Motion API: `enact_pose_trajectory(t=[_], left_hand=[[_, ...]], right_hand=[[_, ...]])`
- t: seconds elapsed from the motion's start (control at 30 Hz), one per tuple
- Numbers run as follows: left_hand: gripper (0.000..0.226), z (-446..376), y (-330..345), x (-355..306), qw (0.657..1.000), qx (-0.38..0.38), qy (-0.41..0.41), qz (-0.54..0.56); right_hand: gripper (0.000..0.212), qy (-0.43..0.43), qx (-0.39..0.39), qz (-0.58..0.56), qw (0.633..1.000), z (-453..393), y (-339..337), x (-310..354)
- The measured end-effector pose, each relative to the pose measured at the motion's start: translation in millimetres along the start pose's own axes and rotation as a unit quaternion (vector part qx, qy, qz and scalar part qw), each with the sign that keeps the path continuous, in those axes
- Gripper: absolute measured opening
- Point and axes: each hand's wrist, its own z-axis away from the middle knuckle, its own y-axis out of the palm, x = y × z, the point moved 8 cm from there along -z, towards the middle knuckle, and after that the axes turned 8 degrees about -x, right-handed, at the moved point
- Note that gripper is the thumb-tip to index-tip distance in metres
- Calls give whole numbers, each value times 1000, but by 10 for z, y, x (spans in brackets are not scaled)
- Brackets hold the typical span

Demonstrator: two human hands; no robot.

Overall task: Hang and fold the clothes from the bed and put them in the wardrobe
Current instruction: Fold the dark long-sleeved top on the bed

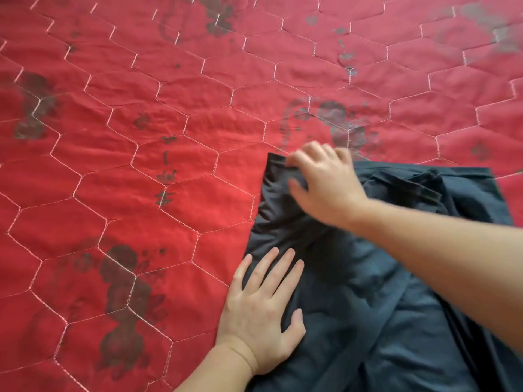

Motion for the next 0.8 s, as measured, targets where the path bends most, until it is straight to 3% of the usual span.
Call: enact_pose_trajectory(t=[0.13,0.2,0.27,0.33,0.5,0.7,0.8], left_hand=[[68,-15,7,-14,1000,3,-2,-11],[68,-10,5,-12,1000,7,-2,-13],[68,-5,5,-15,1000,-1,3,-17],[68,4,4,-7,1000,-14,8,-19],[67,-9,12,-4,999,-33,12,-26],[67,-40,8,-12,999,-22,1,-25],[69,6,12,-23,1000,5,-16,-24]], right_hand=[[39,-111,46,7,993,392,143,184],[53,-88,109,21,990,349,338,200],[62,-11,138,26,990,206,485,87],[66,40,139,27,989,96,585,21],[68,69,95,18,993,181,476,53],[60,27,-16,-3,1000,1367,-315,-131],[64,16,81,48,995,2008,-300,-233]])
